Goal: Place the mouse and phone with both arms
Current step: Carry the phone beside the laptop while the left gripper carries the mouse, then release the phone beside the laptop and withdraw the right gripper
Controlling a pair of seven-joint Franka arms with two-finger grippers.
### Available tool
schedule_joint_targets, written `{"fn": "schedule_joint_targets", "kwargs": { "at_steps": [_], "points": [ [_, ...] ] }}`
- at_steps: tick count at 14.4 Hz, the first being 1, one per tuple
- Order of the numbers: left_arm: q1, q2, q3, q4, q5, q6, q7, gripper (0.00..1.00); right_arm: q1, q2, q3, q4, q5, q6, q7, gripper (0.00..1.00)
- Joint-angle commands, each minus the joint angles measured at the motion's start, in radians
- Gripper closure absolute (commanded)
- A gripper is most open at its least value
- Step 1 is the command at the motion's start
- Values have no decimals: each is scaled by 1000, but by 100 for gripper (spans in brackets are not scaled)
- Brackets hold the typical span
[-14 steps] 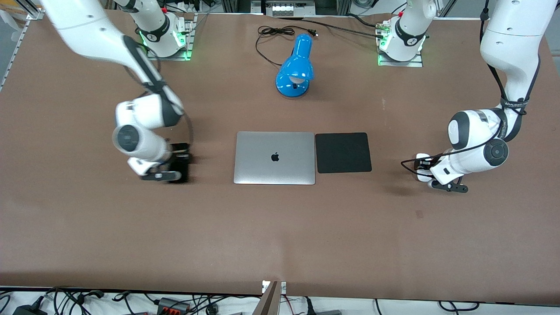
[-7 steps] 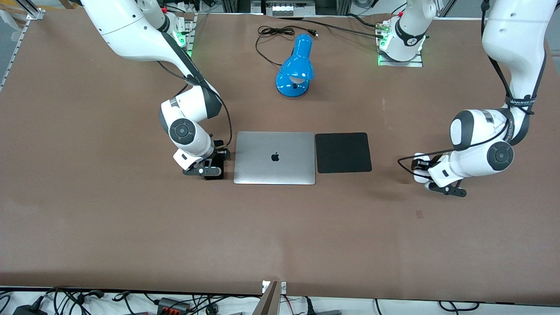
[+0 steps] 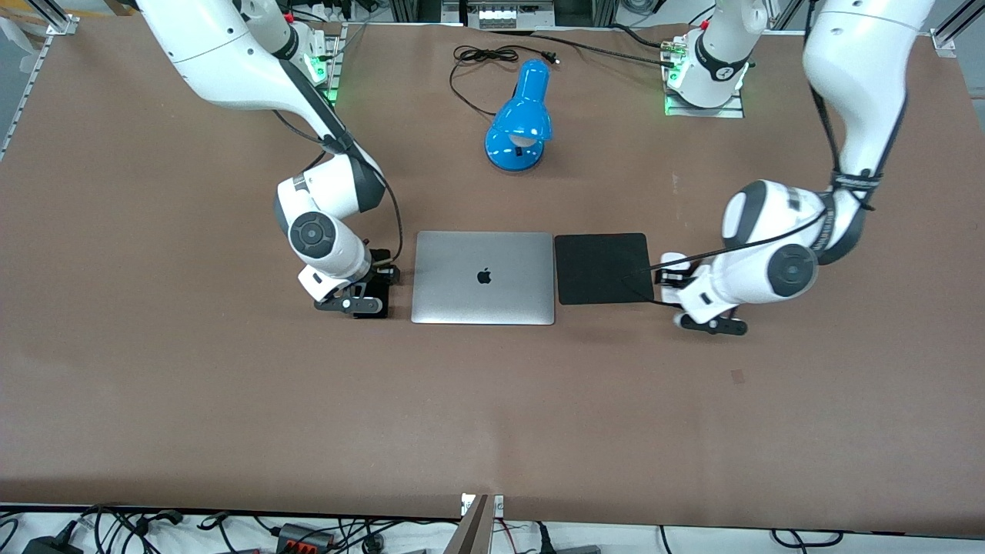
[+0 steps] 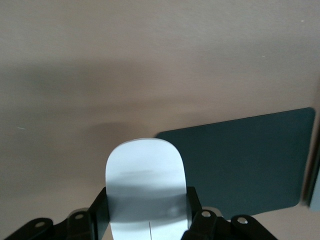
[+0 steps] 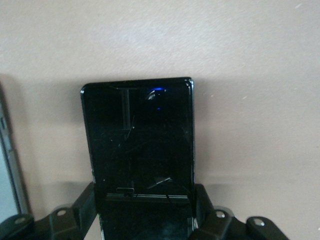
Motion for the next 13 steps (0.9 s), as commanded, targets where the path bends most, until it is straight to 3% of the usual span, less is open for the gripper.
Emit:
{"fn": "schedule_joint_targets", "kwargs": {
  "at_steps": [1, 2, 3, 4, 9, 13],
  "points": [
    [-88, 7, -4, -25, 17, 69, -138, 73, -15, 85, -6, 26, -3, 72, 32, 80],
    [-123, 12, -2, -42, 18, 117, -189, 73, -14, 91, -6, 26, -3, 87, 59, 79],
    [-154, 16, 1, -61, 18, 170, -236, 73, -12, 99, -6, 26, -3, 96, 78, 65],
    [-168, 24, 2, -67, 18, 197, -258, 73, -15, 101, -6, 26, -4, 104, 82, 1],
    [-194, 68, 4, -73, 34, 258, -319, 73, -47, 40, -6, 101, -1, 57, 72, 0],
    [-210, 82, 7, -78, 58, 260, -329, 72, -98, -45, -6, 243, -1, -212, 64, 0]
  ]
}}
